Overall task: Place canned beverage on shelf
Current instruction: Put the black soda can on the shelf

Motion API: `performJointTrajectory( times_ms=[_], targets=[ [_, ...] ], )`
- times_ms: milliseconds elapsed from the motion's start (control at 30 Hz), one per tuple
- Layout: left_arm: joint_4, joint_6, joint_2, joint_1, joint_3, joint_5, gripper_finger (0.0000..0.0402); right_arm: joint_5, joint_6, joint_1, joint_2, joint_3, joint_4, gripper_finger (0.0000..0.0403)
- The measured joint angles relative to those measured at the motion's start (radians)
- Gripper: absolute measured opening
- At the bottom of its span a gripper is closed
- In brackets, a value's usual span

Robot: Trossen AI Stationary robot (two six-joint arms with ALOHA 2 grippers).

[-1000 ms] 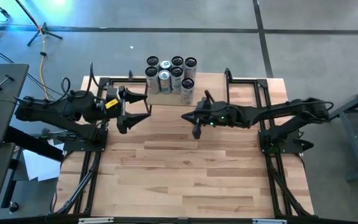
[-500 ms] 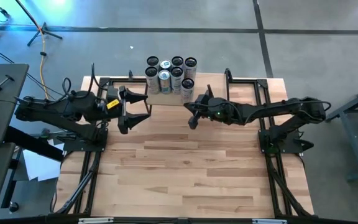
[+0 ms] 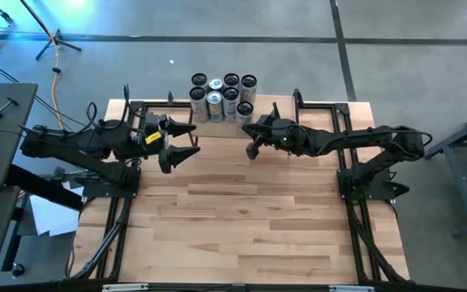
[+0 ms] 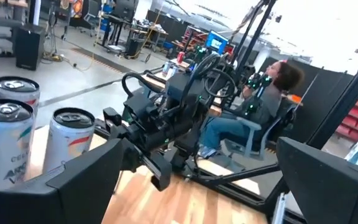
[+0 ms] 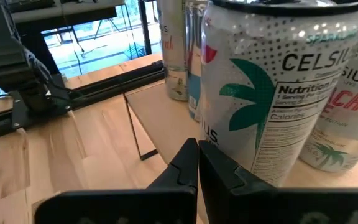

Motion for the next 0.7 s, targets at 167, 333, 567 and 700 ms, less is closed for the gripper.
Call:
performJointTrajectory(
  times_ms=[167, 333, 567, 700],
  targets=[
    [-0.005, -0.016, 0.000, 0.000, 0.000, 0.000, 0.0392, 0.000, -0.001, -0.018, 0.000, 0.000, 0.000, 0.0000],
    [-0.009, -0.016, 0.000, 0.000, 0.000, 0.000, 0.0392, 0.000, -0.001, -0.047, 0.000, 0.000, 0.000, 0.0000],
    [-0.009, 0.011, 0.000, 0.000, 0.000, -0.001, 0.0392, -0.041, -0.001, -0.087, 0.000, 0.000, 0.001, 0.0000],
    [-0.009, 0.012, 0.000, 0.000, 0.000, -0.010, 0.0392, -0.045, -0.018, -0.101, 0.000, 0.000, 0.002, 0.0000]
  ],
)
